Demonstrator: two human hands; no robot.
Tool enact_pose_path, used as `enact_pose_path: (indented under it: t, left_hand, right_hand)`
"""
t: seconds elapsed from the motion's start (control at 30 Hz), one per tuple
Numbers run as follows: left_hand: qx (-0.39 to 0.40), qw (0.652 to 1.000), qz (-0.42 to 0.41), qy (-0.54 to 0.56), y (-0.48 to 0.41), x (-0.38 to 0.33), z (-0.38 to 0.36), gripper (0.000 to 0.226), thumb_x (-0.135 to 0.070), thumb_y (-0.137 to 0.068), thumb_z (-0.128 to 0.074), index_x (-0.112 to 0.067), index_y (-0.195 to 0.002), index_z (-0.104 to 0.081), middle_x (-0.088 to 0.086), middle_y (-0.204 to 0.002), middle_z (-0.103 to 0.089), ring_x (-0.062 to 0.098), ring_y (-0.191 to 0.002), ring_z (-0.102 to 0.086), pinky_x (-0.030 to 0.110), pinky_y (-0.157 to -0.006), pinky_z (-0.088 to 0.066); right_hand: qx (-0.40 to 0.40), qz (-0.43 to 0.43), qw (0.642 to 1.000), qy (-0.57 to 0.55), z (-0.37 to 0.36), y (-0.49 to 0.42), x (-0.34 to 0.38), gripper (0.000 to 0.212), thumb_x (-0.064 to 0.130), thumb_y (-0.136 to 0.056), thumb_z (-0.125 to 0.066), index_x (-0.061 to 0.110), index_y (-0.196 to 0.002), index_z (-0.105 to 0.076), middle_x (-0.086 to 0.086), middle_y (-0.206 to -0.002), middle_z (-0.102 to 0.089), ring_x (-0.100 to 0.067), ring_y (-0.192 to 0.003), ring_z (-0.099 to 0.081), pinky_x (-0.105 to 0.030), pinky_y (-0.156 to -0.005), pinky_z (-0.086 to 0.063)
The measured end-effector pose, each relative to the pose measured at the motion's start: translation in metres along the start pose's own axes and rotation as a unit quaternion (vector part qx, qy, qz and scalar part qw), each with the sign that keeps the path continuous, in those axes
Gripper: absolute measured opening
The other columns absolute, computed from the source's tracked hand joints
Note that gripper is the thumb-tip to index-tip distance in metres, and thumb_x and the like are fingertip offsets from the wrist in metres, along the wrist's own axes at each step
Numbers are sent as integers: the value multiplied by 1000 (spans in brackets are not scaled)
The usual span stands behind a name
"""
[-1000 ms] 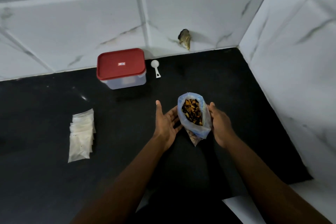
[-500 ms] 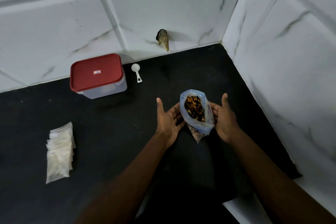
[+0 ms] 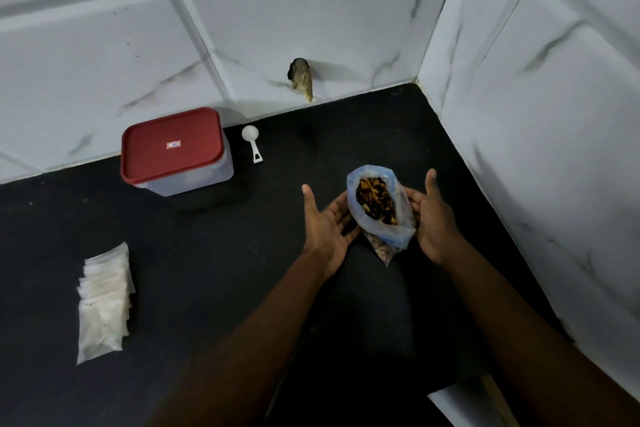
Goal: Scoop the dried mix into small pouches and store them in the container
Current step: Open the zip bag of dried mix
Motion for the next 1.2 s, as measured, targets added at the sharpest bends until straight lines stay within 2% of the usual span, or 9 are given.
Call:
enact_pose_path:
  t: [0.13,0.37,0.47,0.57,0.67,0.77,0.9,1.07,1.2]
  left_hand:
    - [-15,1000,0,-11,-3,2,4,102,-88,-88,-24,-12,-149,-52,12,-142,-62,27,-134,-57,47,-118,-39]
    - [-44,996,-12,-71,2,-3,8,92,-82,-93,-25,-13,-149,-51,8,-145,-60,24,-134,-55,46,-119,-37]
    - [-58,990,-21,-125,11,-6,8,82,-76,-98,-25,-16,-146,-54,7,-146,-59,22,-134,-54,46,-118,-39]
    - [-77,975,-44,-202,24,-9,6,68,-66,-103,-28,-19,-143,-57,4,-146,-58,21,-132,-54,44,-115,-40]
    - [-95,953,-79,-277,37,-12,10,58,-59,-106,-35,-21,-142,-58,0,-142,-60,16,-127,-56,37,-109,-42]
    - [-111,919,-117,-360,48,-17,23,49,-56,-104,-44,-24,-135,-64,-1,-136,-64,12,-123,-59,38,-109,-45]
    - [-113,875,-143,-448,65,-29,45,39,-46,-103,-54,-22,-132,-66,-1,-129,-65,9,-116,-60,31,-104,-48]
    - [-112,812,-146,-554,87,-43,87,42,-39,-100,-62,-19,-137,-62,1,-135,-62,14,-122,-61,32,-106,-49]
    - [-145,799,-149,-565,110,-55,126,38,-39,-99,-64,-22,-133,-64,0,-134,-63,11,-118,-61,31,-103,-50]
  right_hand:
    - [7,-3,1000,-14,5,-6,-5,96,88,-73,-42,13,-126,-69,-12,-120,-74,-28,-115,-69,-52,-105,-50]
    - [-47,109,991,61,1,12,3,66,64,-103,-30,18,-139,-59,0,-133,-65,-14,-117,-61,-42,-107,-46]
    - [-85,229,957,156,-6,27,9,49,54,-105,-36,25,-134,-62,6,-134,-62,-8,-122,-57,-31,-103,-45]
    - [-76,322,918,217,-21,44,10,27,37,-106,-48,28,-121,-68,20,-111,-64,14,-102,-58,-9,-83,-45]
    - [-43,378,879,287,-44,54,0,17,24,-103,-56,24,-116,-67,20,-107,-62,21,-97,-55,-5,-85,-43]
    - [-11,397,869,296,-68,58,-14,24,17,-101,-59,12,-123,-68,7,-116,-67,12,-105,-59,-11,-95,-46]
    - [10,380,854,356,-93,62,-31,29,25,-99,-63,15,-127,-66,1,-127,-67,-10,-121,-58,-30,-106,-44]
    - [-13,441,780,443,-119,73,-51,29,26,-92,-68,22,-121,-68,2,-125,-65,-16,-119,-59,-40,-105,-45]
    - [66,390,803,446,-150,84,-70,33,24,-94,-67,24,-126,-65,6,-129,-61,-10,-117,-54,-27,-97,-44]
Point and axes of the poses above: each hand's wrist, its own y-axis away from the middle knuckle, its own z-axis out of the back of the hand, x = y × z, the point moved 1 cm from there along -y, towards the middle knuckle
